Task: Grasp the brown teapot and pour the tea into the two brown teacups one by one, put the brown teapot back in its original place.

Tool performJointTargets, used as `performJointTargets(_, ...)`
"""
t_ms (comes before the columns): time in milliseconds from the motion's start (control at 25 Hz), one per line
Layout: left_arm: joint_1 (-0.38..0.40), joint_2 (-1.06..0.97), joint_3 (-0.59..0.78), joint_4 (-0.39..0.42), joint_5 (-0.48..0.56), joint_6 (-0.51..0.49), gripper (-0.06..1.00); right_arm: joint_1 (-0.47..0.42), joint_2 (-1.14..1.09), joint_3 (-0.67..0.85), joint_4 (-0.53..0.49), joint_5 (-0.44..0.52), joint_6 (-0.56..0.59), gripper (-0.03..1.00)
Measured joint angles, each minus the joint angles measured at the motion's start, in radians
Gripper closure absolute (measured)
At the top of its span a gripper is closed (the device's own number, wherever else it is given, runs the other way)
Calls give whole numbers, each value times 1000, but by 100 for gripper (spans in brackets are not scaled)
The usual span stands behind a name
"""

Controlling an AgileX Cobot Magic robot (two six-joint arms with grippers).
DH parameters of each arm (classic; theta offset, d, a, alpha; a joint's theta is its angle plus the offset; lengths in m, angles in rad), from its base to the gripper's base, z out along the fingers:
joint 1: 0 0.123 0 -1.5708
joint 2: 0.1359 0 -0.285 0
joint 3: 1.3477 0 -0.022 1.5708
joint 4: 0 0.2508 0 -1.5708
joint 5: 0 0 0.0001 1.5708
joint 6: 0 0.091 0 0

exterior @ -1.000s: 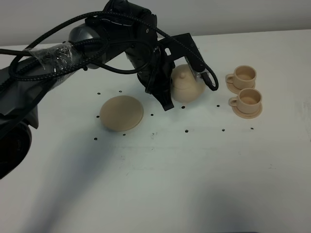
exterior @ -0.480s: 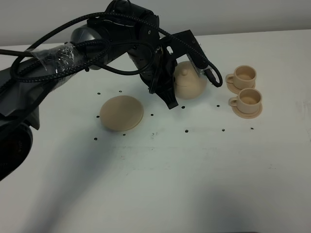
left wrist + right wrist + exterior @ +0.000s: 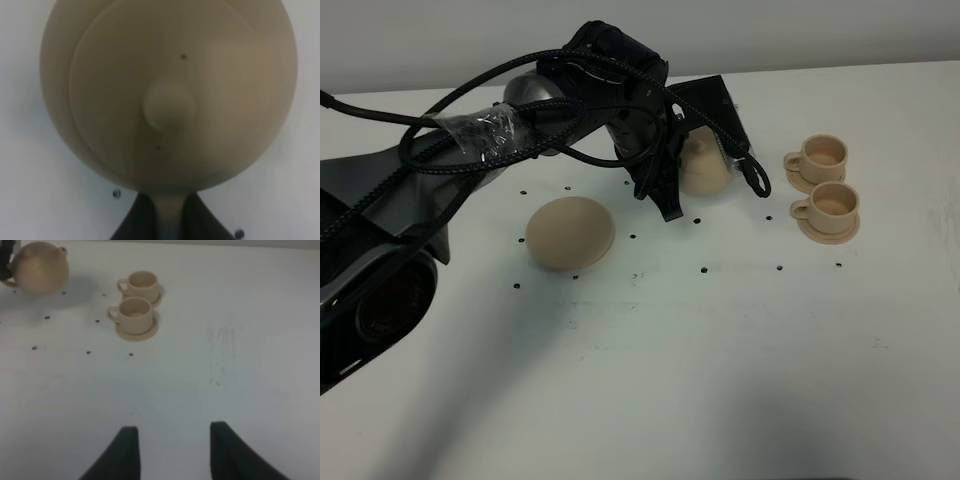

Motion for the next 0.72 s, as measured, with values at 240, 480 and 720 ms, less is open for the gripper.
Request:
performJointTargets(240, -35, 12, -17, 20, -77, 48, 81, 0, 0, 0, 0, 0, 0, 64)
performJointTargets(480, -64, 12, -19, 78, -112, 77, 81, 0, 0, 0, 0, 0, 0, 64)
performJointTargets(720, -98, 12, -19, 152, -143, 77, 81, 0, 0, 0, 0, 0, 0, 64)
